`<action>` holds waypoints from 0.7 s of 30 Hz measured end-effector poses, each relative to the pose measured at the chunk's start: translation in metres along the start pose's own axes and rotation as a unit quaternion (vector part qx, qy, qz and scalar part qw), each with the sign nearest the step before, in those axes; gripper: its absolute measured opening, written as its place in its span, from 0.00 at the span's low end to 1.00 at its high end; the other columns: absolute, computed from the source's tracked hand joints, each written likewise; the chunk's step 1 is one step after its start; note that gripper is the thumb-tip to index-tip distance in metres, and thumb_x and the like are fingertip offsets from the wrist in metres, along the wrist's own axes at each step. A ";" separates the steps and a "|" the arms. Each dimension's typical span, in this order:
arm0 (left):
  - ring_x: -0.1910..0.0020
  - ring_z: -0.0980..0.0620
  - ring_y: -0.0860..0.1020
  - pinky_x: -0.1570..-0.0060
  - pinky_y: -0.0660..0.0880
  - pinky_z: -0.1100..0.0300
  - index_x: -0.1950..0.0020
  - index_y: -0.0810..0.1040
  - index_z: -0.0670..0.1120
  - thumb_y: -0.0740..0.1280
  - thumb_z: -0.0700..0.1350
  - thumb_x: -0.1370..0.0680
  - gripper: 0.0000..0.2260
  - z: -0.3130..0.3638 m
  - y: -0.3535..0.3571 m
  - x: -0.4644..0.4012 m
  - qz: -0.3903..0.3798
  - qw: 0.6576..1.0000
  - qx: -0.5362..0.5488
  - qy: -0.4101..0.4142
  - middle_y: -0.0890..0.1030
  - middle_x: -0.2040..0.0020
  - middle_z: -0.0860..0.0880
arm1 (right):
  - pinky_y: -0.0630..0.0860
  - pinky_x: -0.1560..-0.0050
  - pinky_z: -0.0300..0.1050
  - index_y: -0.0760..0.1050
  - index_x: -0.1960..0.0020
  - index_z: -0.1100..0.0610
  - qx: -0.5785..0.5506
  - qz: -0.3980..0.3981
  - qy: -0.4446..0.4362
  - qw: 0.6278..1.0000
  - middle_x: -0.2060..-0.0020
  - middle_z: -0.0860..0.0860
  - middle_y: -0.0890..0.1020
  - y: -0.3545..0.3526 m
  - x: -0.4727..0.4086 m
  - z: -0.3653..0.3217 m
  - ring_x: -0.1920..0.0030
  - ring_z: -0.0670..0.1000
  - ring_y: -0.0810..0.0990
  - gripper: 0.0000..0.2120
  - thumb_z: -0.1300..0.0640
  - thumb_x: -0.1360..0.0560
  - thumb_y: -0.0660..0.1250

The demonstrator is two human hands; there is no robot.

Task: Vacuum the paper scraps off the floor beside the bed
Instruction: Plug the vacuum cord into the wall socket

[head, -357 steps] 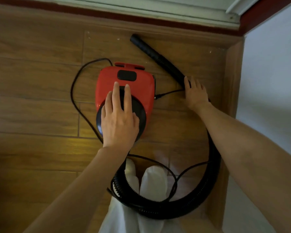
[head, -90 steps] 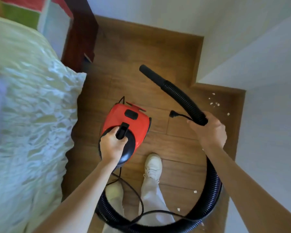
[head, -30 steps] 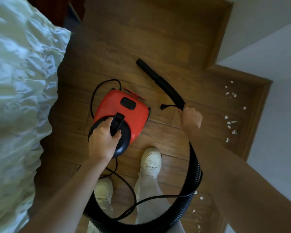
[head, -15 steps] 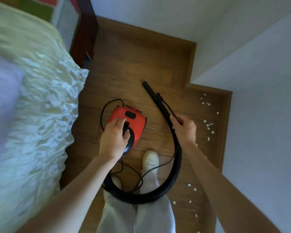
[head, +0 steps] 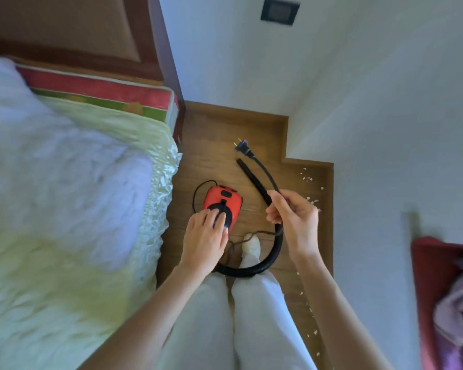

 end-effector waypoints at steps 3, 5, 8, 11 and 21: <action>0.44 0.43 0.76 0.46 0.74 0.48 0.39 0.76 0.40 0.56 0.48 0.21 0.17 0.013 -0.044 0.011 0.024 0.999 -0.026 0.029 0.78 0.44 0.43 | 0.77 0.67 0.38 0.82 0.53 0.63 0.000 -0.014 -0.058 0.998 0.71 0.52 0.80 -0.001 0.028 -0.055 0.71 0.48 0.77 0.05 0.61 0.23 0.68; 0.44 0.43 0.75 0.45 0.73 0.48 0.39 0.76 0.40 0.56 0.48 0.21 0.17 0.015 -0.075 0.011 0.050 0.997 -0.043 0.031 0.77 0.43 0.43 | 0.75 0.68 0.38 0.81 0.53 0.62 -0.003 -0.027 -0.078 0.997 0.71 0.51 0.80 -0.001 0.040 -0.082 0.71 0.47 0.77 0.05 0.61 0.23 0.67; 0.43 0.42 0.75 0.44 0.73 0.47 0.39 0.77 0.40 0.60 0.47 0.21 0.16 0.011 -0.117 0.003 0.097 0.993 -0.061 0.031 0.78 0.41 0.42 | 0.74 0.69 0.38 0.81 0.52 0.59 -0.021 -0.046 -0.110 0.993 0.71 0.50 0.80 -0.001 0.043 -0.120 0.72 0.47 0.76 0.05 0.60 0.22 0.67; 0.41 0.41 0.74 0.42 0.72 0.46 0.38 0.76 0.40 0.60 0.47 0.21 0.16 0.002 -0.150 -0.013 0.134 0.988 -0.080 0.020 0.77 0.40 0.41 | 0.69 0.73 0.36 0.79 0.57 0.58 -0.031 -0.050 -0.132 0.989 0.74 0.50 0.77 -0.003 0.030 -0.156 0.76 0.47 0.71 0.06 0.59 0.22 0.67; 0.41 0.40 0.75 0.41 0.72 0.44 0.38 0.77 0.41 0.55 0.48 0.21 0.19 -0.010 -0.194 -0.113 0.173 0.976 -0.135 0.004 0.77 0.40 0.41 | 0.68 0.73 0.37 0.73 0.66 0.61 0.001 -0.026 -0.120 0.992 0.74 0.52 0.75 -0.027 -0.077 -0.197 0.76 0.47 0.69 0.16 0.56 0.22 0.66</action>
Point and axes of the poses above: each hand's wrist, its own x-axis away from the middle knuckle, its own y-axis out of the palm, z = x × y, the point moved 10 cm from there along -x, towards the middle knuckle
